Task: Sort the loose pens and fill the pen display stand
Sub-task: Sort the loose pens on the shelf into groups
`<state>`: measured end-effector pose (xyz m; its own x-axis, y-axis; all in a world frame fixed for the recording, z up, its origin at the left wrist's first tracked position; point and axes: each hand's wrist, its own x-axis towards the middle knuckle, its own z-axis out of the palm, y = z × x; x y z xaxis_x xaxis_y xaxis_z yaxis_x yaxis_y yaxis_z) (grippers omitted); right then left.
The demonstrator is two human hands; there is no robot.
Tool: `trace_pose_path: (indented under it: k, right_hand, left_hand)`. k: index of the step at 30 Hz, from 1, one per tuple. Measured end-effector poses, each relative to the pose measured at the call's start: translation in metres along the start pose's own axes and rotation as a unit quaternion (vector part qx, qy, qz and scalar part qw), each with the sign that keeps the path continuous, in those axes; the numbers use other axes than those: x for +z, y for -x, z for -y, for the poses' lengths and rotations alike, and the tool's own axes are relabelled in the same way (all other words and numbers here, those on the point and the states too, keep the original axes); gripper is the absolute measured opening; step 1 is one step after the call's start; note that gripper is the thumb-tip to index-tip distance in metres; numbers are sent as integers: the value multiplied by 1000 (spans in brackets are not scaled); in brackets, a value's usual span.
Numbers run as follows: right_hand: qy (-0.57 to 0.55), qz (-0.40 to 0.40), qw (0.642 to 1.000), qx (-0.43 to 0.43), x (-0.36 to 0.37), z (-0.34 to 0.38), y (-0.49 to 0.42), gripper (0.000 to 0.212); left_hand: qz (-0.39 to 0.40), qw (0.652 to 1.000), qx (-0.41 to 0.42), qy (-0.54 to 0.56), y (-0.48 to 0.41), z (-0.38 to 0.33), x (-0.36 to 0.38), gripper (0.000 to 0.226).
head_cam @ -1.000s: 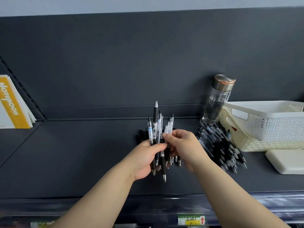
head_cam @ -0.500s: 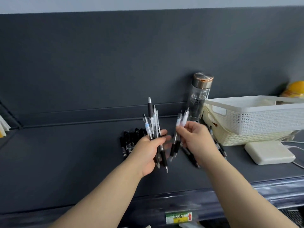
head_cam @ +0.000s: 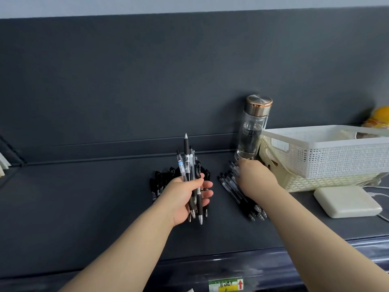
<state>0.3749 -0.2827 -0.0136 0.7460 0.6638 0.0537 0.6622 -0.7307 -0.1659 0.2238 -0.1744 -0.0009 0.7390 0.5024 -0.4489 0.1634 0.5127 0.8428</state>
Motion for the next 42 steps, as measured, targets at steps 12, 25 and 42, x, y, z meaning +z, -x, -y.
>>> trace_pose_path:
  k: [12,25,42]
  right_hand:
    - [-377,-2,926,-25,-10,30,29,8]
    - [-507,113,853,47,1,54,25,15]
    - [-412,26,910,-36,13,107,14,9]
  left_hand:
    - [54,996,4,67,-5,2,9,22]
    - [-40,996,39,71,-7,-14,-23,20]
    - [-72,996,24,40,9,-17,-61,29]
